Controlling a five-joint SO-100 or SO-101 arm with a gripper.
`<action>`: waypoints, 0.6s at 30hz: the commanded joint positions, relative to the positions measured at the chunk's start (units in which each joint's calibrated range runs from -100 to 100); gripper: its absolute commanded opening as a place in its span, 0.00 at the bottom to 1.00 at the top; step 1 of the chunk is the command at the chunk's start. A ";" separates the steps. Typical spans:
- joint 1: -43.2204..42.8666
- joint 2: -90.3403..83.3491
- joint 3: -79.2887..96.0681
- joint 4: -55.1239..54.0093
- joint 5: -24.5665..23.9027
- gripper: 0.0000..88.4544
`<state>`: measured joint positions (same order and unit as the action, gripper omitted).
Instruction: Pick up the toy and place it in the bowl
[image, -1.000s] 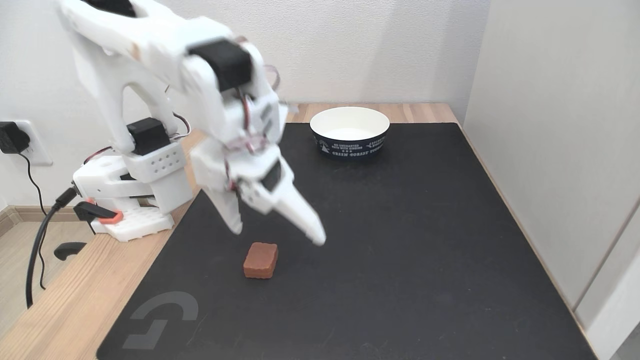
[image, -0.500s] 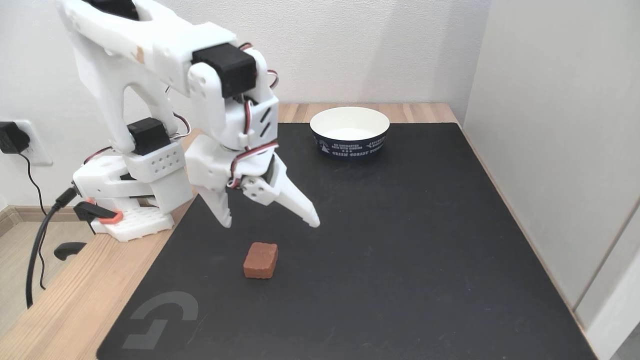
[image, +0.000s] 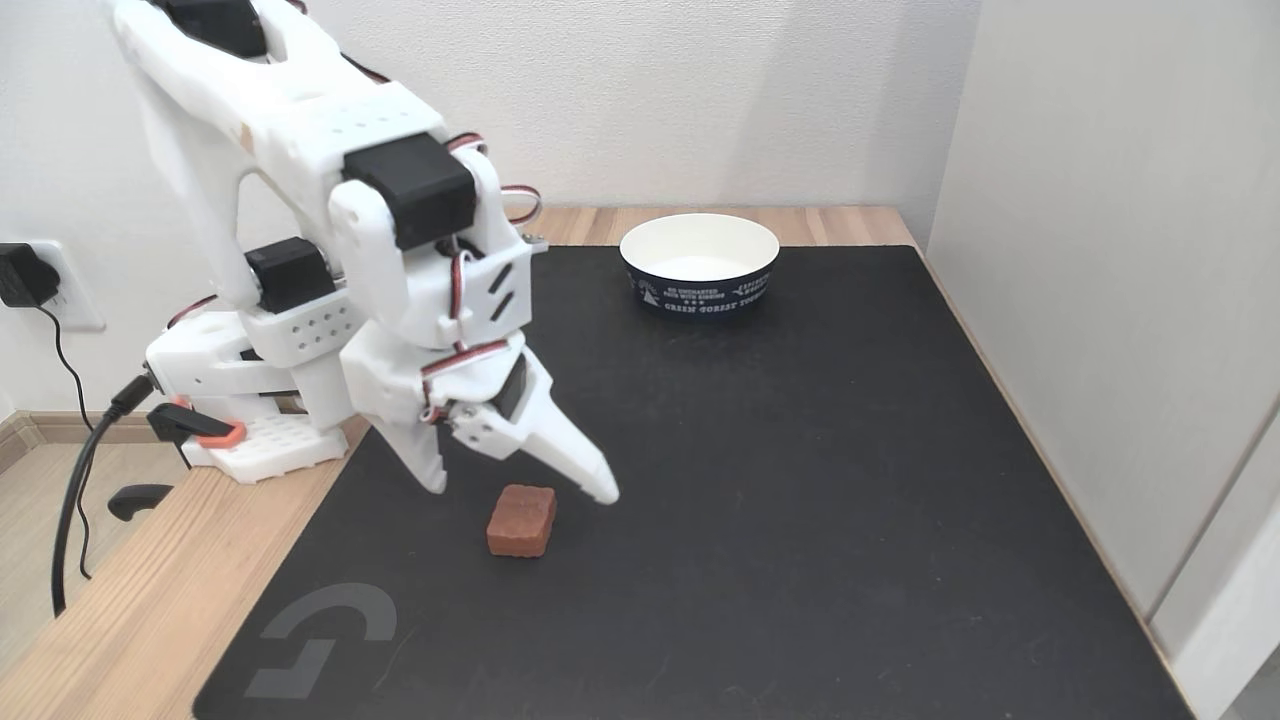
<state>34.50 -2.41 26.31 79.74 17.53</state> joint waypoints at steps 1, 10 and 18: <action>0.51 -0.04 -0.22 -0.57 0.16 0.56; -1.75 6.29 0.32 -4.80 0.22 0.56; -1.42 12.71 0.32 -7.17 0.22 0.56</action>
<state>32.83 8.16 26.59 73.49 17.53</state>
